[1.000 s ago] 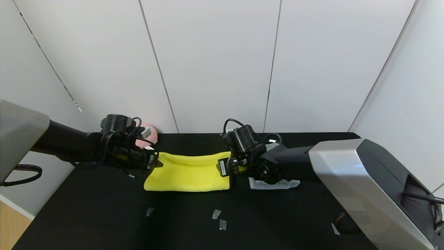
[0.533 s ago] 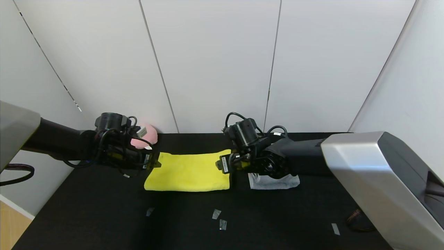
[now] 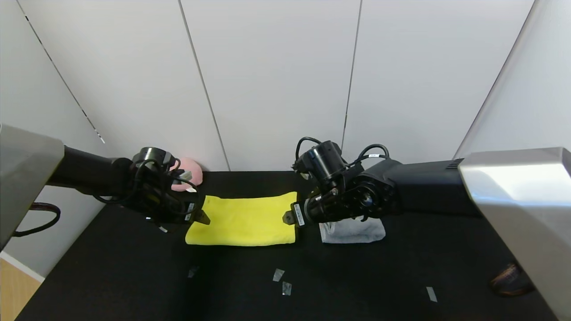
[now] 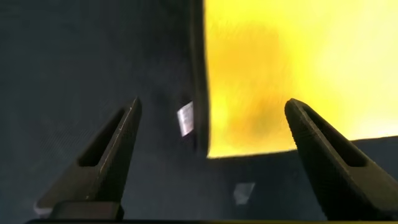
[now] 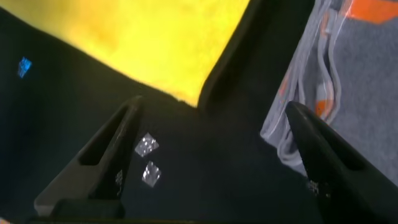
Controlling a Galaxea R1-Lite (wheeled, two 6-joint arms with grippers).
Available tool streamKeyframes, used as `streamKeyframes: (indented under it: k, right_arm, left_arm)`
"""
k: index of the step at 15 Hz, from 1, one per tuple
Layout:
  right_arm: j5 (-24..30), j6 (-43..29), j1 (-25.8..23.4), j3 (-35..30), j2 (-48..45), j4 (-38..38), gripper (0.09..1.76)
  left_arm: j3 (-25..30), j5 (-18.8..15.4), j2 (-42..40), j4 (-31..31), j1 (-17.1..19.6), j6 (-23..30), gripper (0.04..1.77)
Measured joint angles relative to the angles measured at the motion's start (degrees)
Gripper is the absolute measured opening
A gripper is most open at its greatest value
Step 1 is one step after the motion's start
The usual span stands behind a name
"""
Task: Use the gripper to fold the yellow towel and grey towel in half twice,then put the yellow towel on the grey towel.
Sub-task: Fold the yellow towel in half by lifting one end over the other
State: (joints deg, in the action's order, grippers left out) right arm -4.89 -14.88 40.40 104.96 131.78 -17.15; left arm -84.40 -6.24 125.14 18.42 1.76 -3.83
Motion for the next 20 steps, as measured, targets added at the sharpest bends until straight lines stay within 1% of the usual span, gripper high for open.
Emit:
streamKeyframes:
  k: [1, 2, 6, 7, 9, 11, 17, 20]
  right_arm:
    - [0.60, 0.09, -0.07, -1.57, -1.27, -0.06, 1.65]
    - [1.04, 0.33, -0.24, -3.21, -2.56, -0.13, 1.66]
    - [1.45, 0.72, -0.44, -4.96, -4.80, 0.00, 1.68]
    - [1.94, 1.40, -0.57, -6.45, -5.77, 0.07, 1.68]
    - [2.62, 2.28, -0.79, -11.41, -9.05, 0.22, 1.69]
    - [2.82, 2.63, -0.90, -14.56, -11.78, 0.27, 1.69]
    - [2.76, 2.68, -1.01, -15.88, -14.01, 0.33, 1.70]
    - [2.57, 2.68, -1.43, -18.08, -15.19, 0.55, 1.70]
  left_arm:
    - [-1.57, -2.46, 1.02, 0.38, -0.11, 1.10, 1.65]
    - [-2.79, -3.83, 1.93, 0.71, -0.11, 2.02, 1.66]
    - [-4.16, -4.32, 3.47, 0.98, -0.11, 2.79, 1.68]
    - [-5.49, -4.71, 4.22, 1.39, -0.11, 3.85, 1.69]
    - [-9.12, -5.30, 6.29, 2.11, -0.02, 5.39, 1.69]
    - [-10.47, -5.39, 7.58, 2.24, 0.17, 5.55, 1.70]
    - [-11.13, -5.36, 8.79, 2.24, 0.28, 5.92, 1.70]
    - [-11.86, -5.28, 10.18, 2.22, 0.35, 6.73, 1.20]
